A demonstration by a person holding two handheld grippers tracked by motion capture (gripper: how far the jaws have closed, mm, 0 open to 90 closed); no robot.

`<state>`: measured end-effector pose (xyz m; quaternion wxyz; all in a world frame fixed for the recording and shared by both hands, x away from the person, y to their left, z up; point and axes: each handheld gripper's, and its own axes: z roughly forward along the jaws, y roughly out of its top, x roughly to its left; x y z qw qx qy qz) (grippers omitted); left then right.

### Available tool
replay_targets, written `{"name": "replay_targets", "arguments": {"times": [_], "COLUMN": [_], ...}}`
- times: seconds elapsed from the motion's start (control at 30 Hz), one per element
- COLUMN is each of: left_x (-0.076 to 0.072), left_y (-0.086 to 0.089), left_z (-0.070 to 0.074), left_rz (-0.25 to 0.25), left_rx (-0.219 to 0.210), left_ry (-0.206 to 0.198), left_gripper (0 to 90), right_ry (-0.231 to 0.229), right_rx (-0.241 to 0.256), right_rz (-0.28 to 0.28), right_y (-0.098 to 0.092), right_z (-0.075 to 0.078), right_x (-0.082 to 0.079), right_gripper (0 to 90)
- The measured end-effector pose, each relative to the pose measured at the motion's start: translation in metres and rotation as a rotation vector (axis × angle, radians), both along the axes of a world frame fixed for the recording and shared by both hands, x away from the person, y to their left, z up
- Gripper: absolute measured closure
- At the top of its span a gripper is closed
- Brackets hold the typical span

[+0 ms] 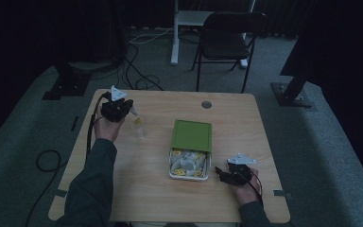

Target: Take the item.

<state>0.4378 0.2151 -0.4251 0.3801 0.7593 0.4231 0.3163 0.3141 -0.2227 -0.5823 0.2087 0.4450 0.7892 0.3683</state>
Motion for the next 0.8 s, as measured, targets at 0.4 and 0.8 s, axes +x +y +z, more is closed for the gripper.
{"name": "replay_targets", "arguments": {"times": [0.4,0.8], "left_x": [-0.0011,-0.0024], "left_y": [-0.0031,-0.0021], "left_z": [-0.0041,-0.0055], "left_rz": [-0.038,-0.048], "left_rx": [-0.015,-0.025], "left_ry": [0.017,0.038], "left_gripper": [73.7,71.3], "right_ry": [0.0,0.0], "right_rx": [0.0,0.001], "right_rz": [0.0,0.0], "right_y": [0.0,-0.0001], "right_z": [0.0,0.0], "right_x": [0.0,0.0], "right_gripper": [36.4,36.4]}}
